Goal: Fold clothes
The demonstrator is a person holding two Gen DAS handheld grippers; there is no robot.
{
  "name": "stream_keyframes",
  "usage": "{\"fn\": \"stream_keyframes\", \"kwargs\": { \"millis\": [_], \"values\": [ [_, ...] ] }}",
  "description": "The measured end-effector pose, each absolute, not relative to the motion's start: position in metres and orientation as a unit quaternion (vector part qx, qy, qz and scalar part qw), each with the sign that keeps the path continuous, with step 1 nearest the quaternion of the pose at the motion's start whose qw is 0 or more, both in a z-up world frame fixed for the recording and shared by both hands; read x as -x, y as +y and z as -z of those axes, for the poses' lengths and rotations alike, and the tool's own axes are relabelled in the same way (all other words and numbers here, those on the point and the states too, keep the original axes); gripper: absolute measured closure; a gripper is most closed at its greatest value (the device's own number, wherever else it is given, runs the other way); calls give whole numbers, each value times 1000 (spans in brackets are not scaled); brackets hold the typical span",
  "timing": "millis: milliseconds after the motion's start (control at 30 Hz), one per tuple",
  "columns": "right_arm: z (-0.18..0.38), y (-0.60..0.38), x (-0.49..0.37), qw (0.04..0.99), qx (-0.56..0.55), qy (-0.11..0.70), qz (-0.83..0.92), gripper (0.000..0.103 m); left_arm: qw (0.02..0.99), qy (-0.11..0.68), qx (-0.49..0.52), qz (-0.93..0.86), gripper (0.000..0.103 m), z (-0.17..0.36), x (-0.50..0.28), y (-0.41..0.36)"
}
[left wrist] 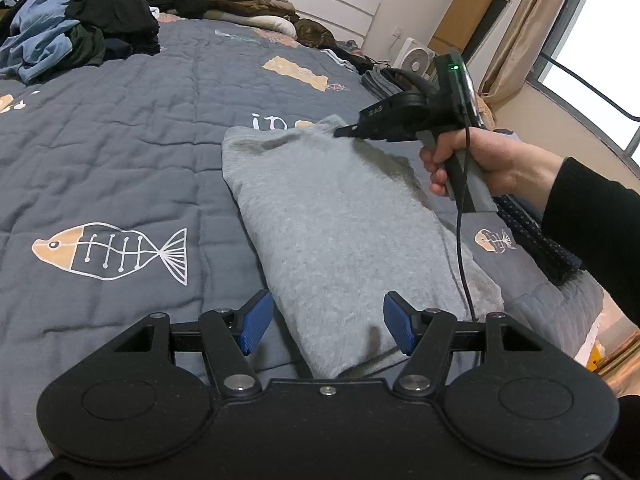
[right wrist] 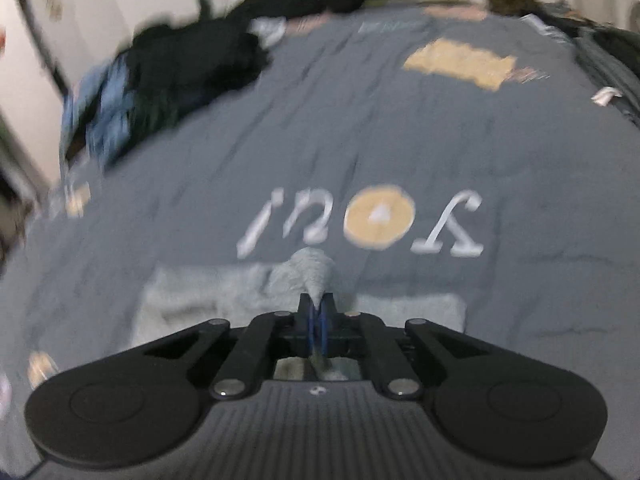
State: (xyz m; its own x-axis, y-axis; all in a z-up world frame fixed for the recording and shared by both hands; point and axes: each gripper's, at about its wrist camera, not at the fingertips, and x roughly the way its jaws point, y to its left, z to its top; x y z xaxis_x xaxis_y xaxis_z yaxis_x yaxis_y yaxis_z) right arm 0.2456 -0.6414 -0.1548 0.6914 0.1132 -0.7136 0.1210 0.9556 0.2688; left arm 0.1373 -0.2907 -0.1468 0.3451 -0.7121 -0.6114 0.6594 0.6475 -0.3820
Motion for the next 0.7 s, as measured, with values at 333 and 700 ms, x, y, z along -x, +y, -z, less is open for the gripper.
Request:
{"fn": "stream_keyframes", "kwargs": {
  "millis": [333,700],
  "values": [
    [142,-670,-205,914,-183,352,81,92,823,393,37,410,42,148,-140,-289],
    [125,-642,-33,905,-293,286,111,54,836,349,-69,417,40,147,-113,-308]
  ]
}}
